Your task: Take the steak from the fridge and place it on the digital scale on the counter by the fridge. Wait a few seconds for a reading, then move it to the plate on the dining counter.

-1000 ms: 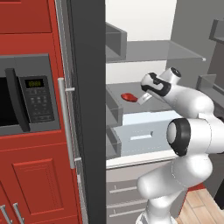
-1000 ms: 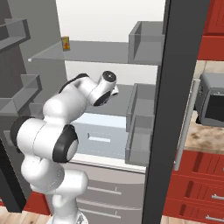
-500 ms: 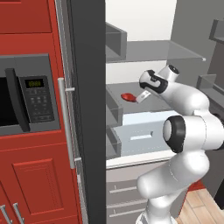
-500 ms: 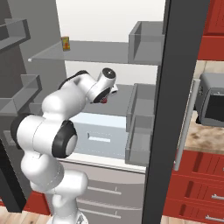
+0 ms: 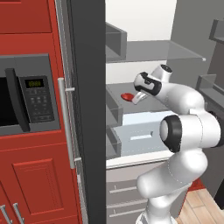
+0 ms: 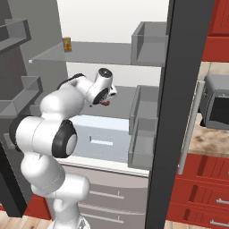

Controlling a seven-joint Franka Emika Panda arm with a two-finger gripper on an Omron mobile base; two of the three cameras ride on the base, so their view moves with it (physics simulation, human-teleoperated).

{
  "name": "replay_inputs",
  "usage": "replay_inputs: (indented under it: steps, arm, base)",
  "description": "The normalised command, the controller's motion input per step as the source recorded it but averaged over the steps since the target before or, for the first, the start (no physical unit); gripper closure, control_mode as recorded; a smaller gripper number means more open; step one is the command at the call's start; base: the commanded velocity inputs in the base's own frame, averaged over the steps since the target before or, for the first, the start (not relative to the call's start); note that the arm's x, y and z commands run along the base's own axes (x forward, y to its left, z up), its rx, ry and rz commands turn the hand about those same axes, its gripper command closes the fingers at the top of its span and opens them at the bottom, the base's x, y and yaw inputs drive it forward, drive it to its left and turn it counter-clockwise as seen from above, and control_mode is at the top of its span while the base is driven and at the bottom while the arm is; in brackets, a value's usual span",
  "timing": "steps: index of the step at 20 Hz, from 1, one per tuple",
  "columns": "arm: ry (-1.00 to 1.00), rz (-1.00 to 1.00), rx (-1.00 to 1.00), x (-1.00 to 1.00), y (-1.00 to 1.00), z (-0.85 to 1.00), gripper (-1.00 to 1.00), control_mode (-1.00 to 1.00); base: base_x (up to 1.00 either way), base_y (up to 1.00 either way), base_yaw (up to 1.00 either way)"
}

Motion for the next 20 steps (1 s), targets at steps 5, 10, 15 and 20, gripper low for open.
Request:
replay_inputs:
  steps: [5, 10, 15, 20]
  arm:
    - [0.03, -0.07, -0.05, 0.01, 0.04, -0.05, -1.0, -1.0]
    - [0.0, -0.01, 0.0, 0.09, 0.0, -0.34, -1.0, -1.0]
    - [0.0, 0.0, 0.0, 0.26, 0.0, -0.19, -1.0, -1.0]
    - [0.0, 0.0, 0.0, 0.34, 0.0, 0.0, -1.0, -1.0]
  base:
    - [0.0, 0.0, 0.0]
    - [0.0, 0.0, 0.0]
    - [0.0, 0.0, 0.0]
    - [0.0, 0.0, 0.0]
